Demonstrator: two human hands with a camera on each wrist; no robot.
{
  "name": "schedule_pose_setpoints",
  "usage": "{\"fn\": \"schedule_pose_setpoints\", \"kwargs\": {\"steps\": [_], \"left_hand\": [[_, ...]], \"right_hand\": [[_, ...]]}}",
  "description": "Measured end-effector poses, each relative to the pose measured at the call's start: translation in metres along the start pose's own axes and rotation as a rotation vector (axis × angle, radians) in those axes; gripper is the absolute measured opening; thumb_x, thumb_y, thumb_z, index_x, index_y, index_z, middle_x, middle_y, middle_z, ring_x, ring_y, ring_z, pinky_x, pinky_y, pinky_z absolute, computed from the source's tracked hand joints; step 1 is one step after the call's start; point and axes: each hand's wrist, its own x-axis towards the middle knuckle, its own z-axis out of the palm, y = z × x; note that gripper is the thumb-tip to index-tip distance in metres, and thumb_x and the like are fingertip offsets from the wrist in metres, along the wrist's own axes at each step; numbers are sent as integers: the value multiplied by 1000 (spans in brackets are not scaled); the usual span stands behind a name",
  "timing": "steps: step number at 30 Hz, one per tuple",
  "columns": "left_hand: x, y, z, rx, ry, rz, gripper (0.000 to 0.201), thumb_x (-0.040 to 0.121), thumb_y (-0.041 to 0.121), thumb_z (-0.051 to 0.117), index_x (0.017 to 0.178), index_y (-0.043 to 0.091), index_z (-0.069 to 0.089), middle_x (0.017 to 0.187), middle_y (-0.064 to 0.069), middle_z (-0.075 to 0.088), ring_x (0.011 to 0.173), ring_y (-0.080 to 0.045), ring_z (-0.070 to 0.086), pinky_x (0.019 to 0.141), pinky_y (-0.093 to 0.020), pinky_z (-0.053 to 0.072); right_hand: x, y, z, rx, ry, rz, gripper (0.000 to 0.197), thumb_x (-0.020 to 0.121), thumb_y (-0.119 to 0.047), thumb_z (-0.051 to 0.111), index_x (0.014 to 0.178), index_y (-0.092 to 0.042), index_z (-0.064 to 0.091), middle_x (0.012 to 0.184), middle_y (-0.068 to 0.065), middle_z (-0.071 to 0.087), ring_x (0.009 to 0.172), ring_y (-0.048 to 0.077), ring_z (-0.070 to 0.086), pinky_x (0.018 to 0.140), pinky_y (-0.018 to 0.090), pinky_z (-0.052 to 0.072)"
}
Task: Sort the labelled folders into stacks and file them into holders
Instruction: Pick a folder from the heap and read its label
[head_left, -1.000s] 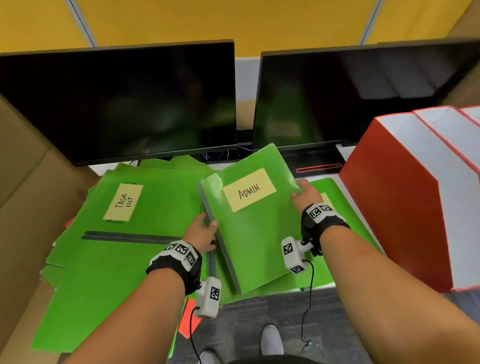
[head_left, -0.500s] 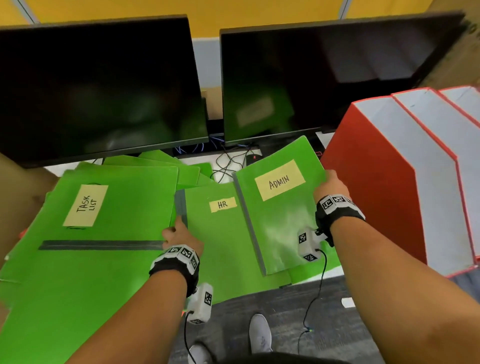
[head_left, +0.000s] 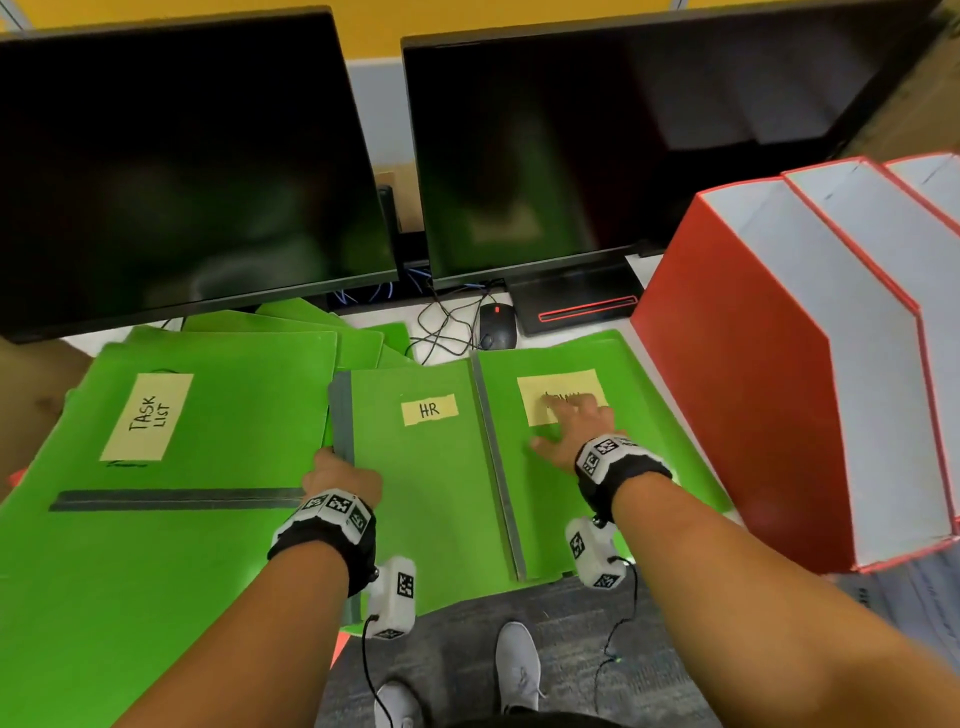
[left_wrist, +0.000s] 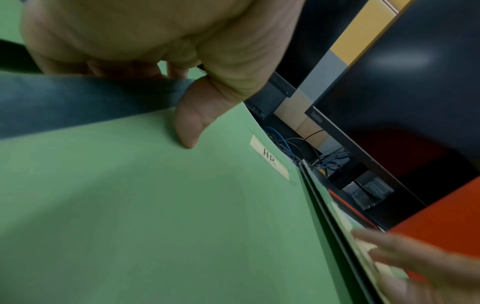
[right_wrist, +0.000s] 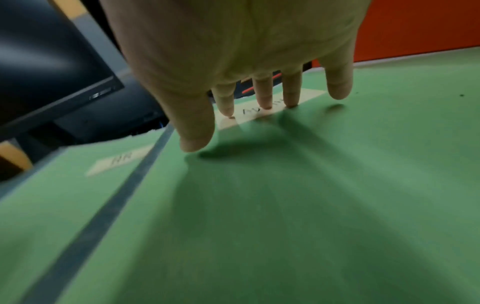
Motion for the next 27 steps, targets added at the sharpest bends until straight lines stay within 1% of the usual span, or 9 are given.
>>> {"fn": "schedule_pose_setpoints", "kwargs": {"steps": [2,6,10,14,16,17,19,21,27], "left_hand": [[-2,3,-1,-23,17,-6,50,80,3,58,128,7,43,118,-19,54,99,-36,59,75,-38,51],[-4,3,-8,-52,56,-20,47,83,2,55,128,5,44,122,-22,50,99,-38,58,84,-40,52],[-8,0,-13,-42,61,-43,47,86,2,52,132,5,43,128,-23,41,88,-32,52,76,-36,46],[-9,-1,-17,-51,60,-58,51,87,2,50,136,6,39,132,-23,36,101,-37,54,83,-39,46],[-7,-1,-19,-55,63,-61,52,86,1,51,137,6,40,131,-23,37,103,-38,54,85,-39,47],[-5,-2,-20,-54,62,-61,52,86,1,51,136,6,41,131,-23,37,103,-38,54,87,-40,47],[-2,-2,-20,-54,57,-58,51,85,1,52,135,6,43,129,-22,40,103,-38,55,88,-41,49],[1,-4,-18,-55,54,-51,52,84,1,52,134,7,45,127,-22,42,102,-38,56,89,-41,51],[0,-4,-15,-43,50,10,57,82,0,50,137,13,41,123,-18,41,88,-35,53,84,-40,53]], "right_hand": [[0,-4,15,-55,-89,-43,81,80,-55,59,145,-44,12,155,-2,5,142,33,8,109,59,27],[5,11,21,-139,-103,-12,86,84,-43,63,146,-46,4,157,-6,-13,145,30,-5,109,65,20],[14,24,19,-115,-92,6,91,84,-23,66,145,-48,4,157,-7,-15,146,28,-8,110,65,16],[16,22,16,-79,-86,22,95,78,1,61,146,-45,12,158,-4,-12,145,31,-8,113,54,22],[15,23,12,-66,-79,51,94,77,5,59,146,-43,15,158,-1,-11,145,33,-9,114,49,25],[15,24,11,-79,-72,60,90,80,-3,61,146,-43,14,158,0,-11,145,34,-8,114,50,25],[15,21,10,-130,-77,64,84,83,-38,64,146,-45,9,158,2,-12,144,38,-7,114,53,20],[15,15,11,-185,-113,67,90,79,-59,60,147,-46,1,157,3,-14,143,42,-8,112,56,17],[18,10,15,-197,-107,102,95,76,-61,62,145,-49,-2,157,2,-16,142,44,-9,111,61,21]]}}
